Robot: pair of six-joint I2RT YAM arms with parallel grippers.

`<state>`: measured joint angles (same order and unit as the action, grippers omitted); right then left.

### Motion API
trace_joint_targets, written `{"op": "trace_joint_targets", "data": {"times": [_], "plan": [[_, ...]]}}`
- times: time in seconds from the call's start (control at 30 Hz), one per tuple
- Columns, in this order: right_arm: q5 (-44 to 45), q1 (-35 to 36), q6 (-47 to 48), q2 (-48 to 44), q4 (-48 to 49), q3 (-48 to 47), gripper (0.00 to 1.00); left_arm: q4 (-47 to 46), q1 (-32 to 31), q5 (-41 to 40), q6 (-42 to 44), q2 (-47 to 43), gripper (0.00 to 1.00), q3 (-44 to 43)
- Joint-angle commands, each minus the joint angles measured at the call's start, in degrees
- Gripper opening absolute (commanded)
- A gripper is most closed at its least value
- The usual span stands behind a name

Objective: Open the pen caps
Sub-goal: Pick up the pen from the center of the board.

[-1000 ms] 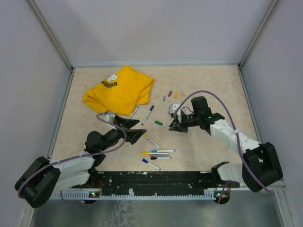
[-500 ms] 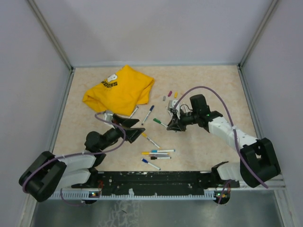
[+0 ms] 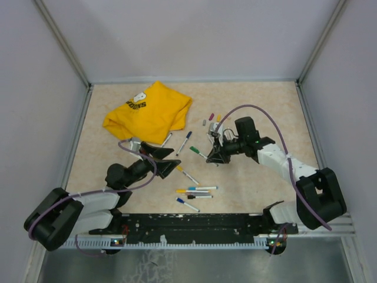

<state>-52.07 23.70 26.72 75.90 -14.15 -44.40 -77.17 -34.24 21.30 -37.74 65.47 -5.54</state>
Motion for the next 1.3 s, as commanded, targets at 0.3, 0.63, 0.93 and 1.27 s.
{"op": "trace_joint_targets", "data": {"times": [0.3,0.63,0.93,1.27], "plan": [[-3.52,-0.5,-5.11,1.34,3.78,-3.91,0.0,-11.71,1.82,1.65,-4.71,5.36,1.0,-0.32],[-3.65,-0.5,-5.71,1.97,3.48,-4.38,0.0,-17.52,3.54,3.59,-7.35,9.66,1.0,0.1],[-3.75,-0.5,-6.21,2.43,3.58,-4.46,0.0,-20.31,4.48,4.7,-8.91,11.45,1.0,0.19],[-4.15,-0.5,-7.26,3.09,3.88,-4.62,0.0,-16.11,4.65,4.35,-7.92,10.23,1.0,-0.63]]}}
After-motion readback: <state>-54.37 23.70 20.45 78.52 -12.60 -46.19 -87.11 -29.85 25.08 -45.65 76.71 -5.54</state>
